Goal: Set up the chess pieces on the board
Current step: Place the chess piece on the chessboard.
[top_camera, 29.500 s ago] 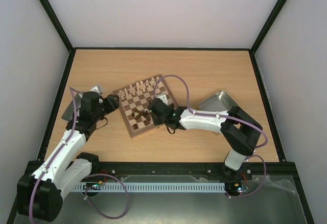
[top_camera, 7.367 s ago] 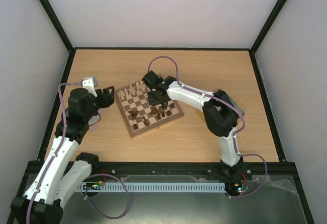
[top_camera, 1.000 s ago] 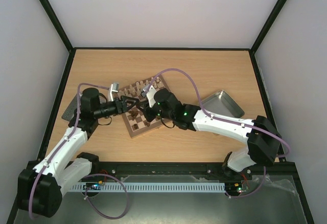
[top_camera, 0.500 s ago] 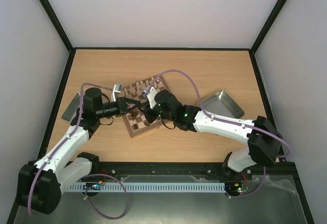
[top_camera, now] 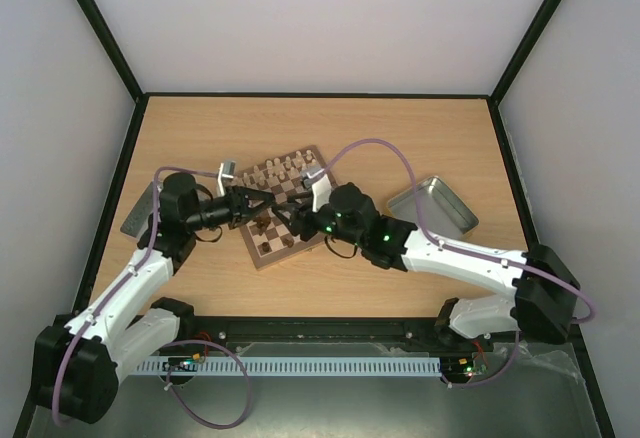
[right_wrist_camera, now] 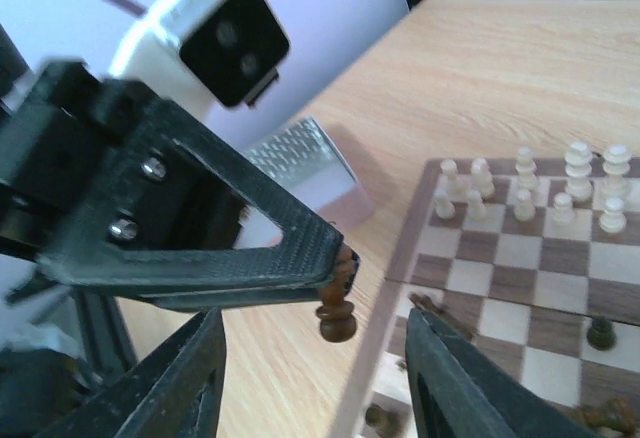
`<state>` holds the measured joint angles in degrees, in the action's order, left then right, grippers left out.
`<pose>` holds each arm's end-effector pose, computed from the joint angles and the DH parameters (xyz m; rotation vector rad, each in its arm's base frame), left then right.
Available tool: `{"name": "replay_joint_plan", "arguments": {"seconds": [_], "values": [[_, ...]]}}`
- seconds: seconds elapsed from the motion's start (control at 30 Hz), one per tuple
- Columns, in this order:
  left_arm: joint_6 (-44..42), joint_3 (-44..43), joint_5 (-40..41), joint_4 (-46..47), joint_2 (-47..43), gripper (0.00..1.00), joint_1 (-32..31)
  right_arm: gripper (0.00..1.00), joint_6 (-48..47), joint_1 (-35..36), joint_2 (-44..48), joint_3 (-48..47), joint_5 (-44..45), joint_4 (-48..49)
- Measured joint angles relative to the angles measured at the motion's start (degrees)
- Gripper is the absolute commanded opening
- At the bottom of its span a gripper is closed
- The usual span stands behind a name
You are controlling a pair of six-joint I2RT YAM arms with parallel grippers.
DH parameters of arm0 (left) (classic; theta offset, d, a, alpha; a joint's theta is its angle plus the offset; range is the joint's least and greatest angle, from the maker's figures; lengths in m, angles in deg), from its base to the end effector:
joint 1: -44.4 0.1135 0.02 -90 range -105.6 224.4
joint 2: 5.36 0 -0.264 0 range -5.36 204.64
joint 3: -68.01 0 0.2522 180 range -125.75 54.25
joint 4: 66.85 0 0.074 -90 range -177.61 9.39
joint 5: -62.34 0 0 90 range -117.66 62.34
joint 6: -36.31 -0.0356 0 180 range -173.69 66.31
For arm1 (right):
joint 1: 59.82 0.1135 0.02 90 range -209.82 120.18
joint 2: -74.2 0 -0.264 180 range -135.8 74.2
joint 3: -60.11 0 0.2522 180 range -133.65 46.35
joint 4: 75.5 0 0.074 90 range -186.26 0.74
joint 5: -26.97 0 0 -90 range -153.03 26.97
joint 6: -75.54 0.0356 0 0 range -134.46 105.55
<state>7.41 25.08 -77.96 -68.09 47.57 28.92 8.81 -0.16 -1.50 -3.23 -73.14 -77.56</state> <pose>0.1894 -0.0809 0.2615 -0.0619 2.0436 -1.6733 0.1496 0.2679 0.2882 -0.7477 1.8395 1.1484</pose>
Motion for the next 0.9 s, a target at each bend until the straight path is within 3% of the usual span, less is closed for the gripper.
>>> {"name": "replay_joint_plan", "arguments": {"seconds": [0.3,0.53,0.77,0.9], "values": [[20.41,0.00,2.29,12.59,-2.99,0.12,0.00,0.58,20.79,0.00,4.90,4.20,3.28,13.33],[34.82,-0.13,5.46,20.11,-3.26,0.12,0.00,0.47,32.96,0.00,2.32,1.79,1.20,19.17],[41.57,-0.81,7.72,23.41,-3.26,0.12,0.00,0.33,39.91,0.00,-0.79,-2.27,-1.57,23.34],[43.47,-0.81,8.85,24.28,-3.26,0.12,0.00,0.37,42.86,0.00,-1.66,-2.51,-0.46,23.56]]}}
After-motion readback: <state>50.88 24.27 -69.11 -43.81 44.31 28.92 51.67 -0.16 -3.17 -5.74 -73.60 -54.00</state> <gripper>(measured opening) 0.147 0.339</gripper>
